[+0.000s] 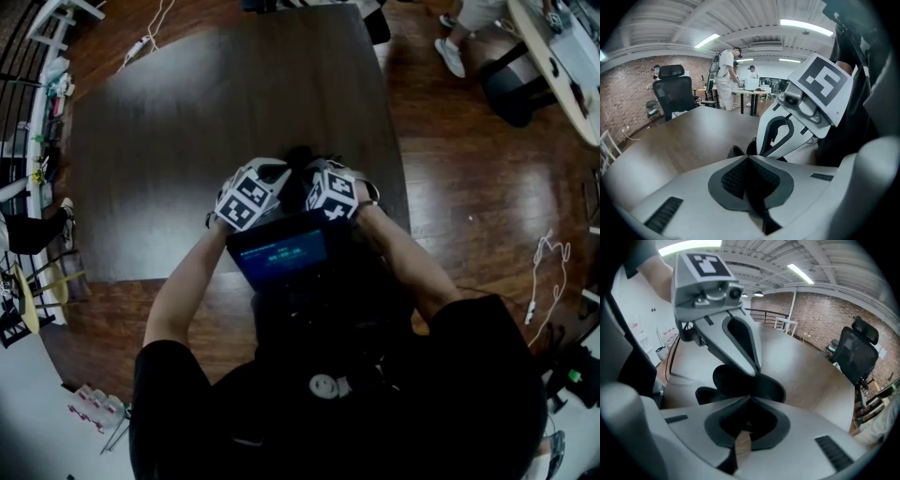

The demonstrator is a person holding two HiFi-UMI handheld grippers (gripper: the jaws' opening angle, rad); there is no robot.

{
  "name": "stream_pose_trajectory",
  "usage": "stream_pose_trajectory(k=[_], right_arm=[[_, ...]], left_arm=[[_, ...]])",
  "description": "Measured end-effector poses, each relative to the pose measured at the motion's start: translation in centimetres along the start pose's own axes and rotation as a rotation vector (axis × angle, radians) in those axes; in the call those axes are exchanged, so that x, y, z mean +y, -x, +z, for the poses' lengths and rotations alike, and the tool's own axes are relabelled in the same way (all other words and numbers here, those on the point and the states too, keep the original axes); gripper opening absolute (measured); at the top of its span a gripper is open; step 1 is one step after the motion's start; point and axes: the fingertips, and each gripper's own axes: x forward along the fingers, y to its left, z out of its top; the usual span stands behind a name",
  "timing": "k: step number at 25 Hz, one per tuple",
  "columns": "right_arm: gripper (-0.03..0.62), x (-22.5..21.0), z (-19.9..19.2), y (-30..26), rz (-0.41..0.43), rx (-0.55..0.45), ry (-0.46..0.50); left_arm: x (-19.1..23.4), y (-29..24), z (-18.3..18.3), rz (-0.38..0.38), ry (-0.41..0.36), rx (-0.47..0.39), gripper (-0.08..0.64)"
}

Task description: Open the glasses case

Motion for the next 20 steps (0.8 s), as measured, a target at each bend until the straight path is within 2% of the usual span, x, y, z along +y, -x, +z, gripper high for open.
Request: stream_pose_trajectory(k=[3, 5, 7, 9, 14, 18, 20], right_arm=[[0.005, 1.0, -1.9, -1.5, 0.015, 0.100, 0.039], [0.005, 1.5, -3.4, -2.1, 0.036, 0.155, 0.091], [0.006, 1.4, -4.1, -2.2, 0.051, 0.151, 0.106], [0.006, 0.9, -4.1, -2.3, 0.054, 0.137, 0.106], [0.008, 0.0, -4.2, -2.4, 0.083, 0.119, 0.074], [0.008, -0.7, -4.5, -2.8, 0.060, 0.131, 0.159], [0.008, -1.0, -4.4, -2.8, 0.063, 0.135, 0.159]], left_arm=[[-1.2, -1.1, -0.8, -0.051, -0.056, 0.047, 0.000], [-1.0, -2.1, -2.2, -0.044, -0.120, 0.126, 0.000], [0.1, -3.0, -4.1, -0.024, -0.158, 0.218, 0.000], [0.8, -3.6, -6.2, -0.037, -0.166, 0.275, 0.000], [0.2, -4.2, -7.2, -0.044, -0.116, 0.258, 0.000], [-0.1, -4.1, -6.8, -0.061, -0.025, 0.212, 0.000], [0.0, -4.1, -6.7, -0.061, 0.001, 0.202, 0.000]])
